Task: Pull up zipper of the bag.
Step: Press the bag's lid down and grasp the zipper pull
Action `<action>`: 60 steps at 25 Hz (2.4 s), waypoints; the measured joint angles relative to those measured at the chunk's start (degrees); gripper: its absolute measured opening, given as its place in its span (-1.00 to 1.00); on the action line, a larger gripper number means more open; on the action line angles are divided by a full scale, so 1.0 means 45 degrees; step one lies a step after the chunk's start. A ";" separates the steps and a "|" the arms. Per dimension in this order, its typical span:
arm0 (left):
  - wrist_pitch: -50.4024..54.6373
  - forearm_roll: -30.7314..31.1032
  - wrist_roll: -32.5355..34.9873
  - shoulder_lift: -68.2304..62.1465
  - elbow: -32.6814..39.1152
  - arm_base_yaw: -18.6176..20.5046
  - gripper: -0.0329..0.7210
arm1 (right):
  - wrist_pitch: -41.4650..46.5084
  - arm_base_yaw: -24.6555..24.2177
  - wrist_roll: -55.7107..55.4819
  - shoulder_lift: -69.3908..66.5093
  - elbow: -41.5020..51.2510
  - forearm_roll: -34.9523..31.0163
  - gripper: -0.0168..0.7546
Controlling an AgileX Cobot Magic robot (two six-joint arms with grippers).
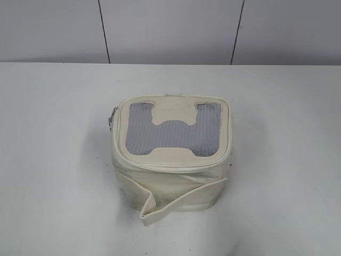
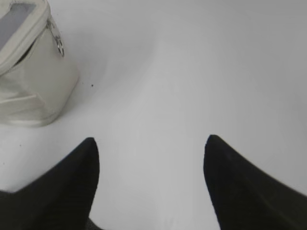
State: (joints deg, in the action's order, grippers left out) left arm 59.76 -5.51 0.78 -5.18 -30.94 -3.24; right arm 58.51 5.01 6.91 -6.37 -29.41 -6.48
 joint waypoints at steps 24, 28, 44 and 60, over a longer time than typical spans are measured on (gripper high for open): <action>-0.2909 -0.6929 0.5158 -1.4240 -0.3365 -0.0054 -0.21 | -0.1617 0.3414 0.4947 -1.7034 -0.9823 -0.1424 0.39; -0.1806 -0.7009 0.5404 -1.6077 -0.5100 -0.0286 -0.21 | 0.0673 0.3432 0.6968 -1.9567 -1.2716 -0.3163 0.34; 0.0171 -0.8073 0.8054 -1.9875 -0.7923 -0.1467 0.10 | 0.2342 0.5432 0.9009 -2.5516 -1.8343 -0.5043 0.14; 0.0097 -0.8076 0.8057 -2.0160 -0.8101 -0.1467 0.11 | 0.2388 0.5779 0.9552 -2.7273 -1.8508 -0.6098 0.07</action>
State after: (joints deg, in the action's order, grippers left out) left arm 60.19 -41.85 37.04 -95.89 -67.40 -9.85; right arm 69.25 31.02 49.90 -129.10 -112.70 -33.92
